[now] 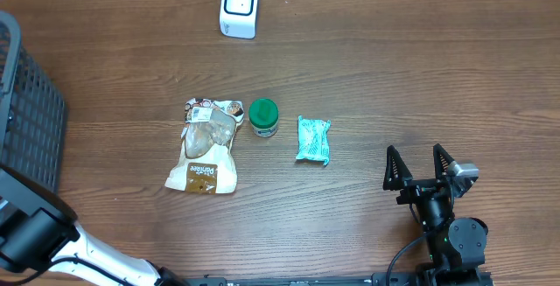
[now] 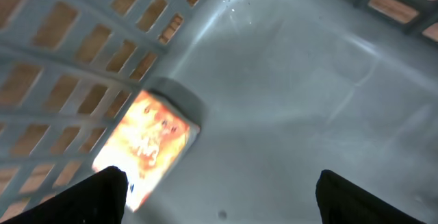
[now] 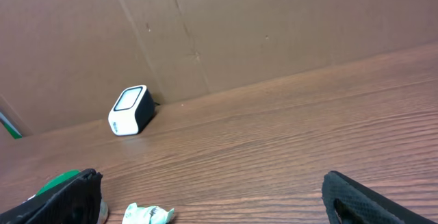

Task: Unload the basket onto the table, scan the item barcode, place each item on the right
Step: 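Move the left gripper back into the basket toward the orange box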

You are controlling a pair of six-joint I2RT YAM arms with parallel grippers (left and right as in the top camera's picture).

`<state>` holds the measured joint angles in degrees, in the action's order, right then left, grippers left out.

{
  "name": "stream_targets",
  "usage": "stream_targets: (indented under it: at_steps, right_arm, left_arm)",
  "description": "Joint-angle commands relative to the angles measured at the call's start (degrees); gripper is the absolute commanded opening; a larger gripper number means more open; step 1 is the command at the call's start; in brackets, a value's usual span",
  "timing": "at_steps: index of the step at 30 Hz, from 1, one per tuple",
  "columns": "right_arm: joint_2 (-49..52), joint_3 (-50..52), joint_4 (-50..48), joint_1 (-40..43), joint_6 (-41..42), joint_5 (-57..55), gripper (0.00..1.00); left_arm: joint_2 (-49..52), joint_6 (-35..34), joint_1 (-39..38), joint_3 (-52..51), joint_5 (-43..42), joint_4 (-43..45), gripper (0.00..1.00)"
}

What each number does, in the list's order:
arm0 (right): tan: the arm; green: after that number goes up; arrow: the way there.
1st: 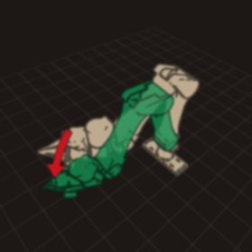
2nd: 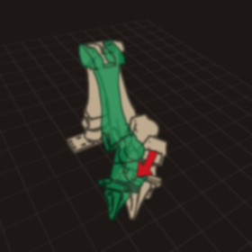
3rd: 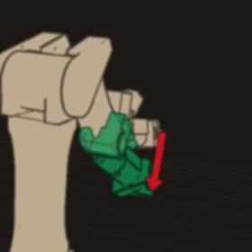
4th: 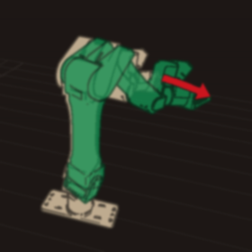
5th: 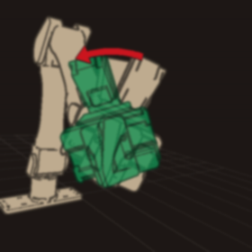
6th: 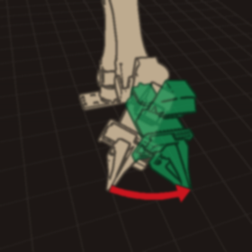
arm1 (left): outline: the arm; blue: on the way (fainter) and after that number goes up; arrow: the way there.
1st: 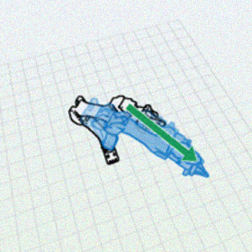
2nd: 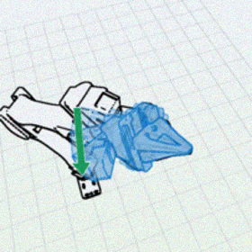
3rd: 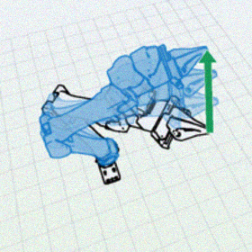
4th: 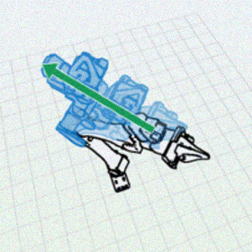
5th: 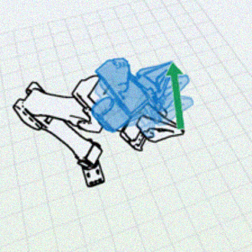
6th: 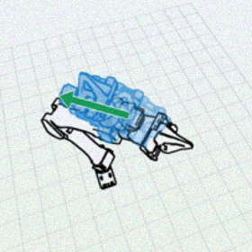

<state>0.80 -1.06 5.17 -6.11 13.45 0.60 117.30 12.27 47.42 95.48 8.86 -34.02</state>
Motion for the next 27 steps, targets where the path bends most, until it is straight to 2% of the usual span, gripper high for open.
stream_targets:
  at_steps: [1, 11, 15, 27]
  right_arm:
    - [-0.5, 0.6, -0.3, -0.3, -0.2, -0.4, 1.0]
    - [-0.5, 0.6, -0.3, -0.3, -0.2, -0.4, 1.0]
    - [-0.5, 0.6, -0.3, -0.3, -0.2, -0.4, 1.0]
    - [-0.5, 0.6, -0.3, -0.3, -0.2, -0.4, 1.0]
  left_arm:
    - [2.2, 3.3, 1.0, -0.3, 0.7, 2.0, 0.89]
    - [4.4, 8.6, 4.5, -0.3, 0.8, 4.8, 0.81]
    - [4.7, 8.6, 6.5, -0.3, 0.6, 4.9, 0.72]
    - [9.4, 8.8, 7.8, -0.3, -1.0, 5.7, 0.72]
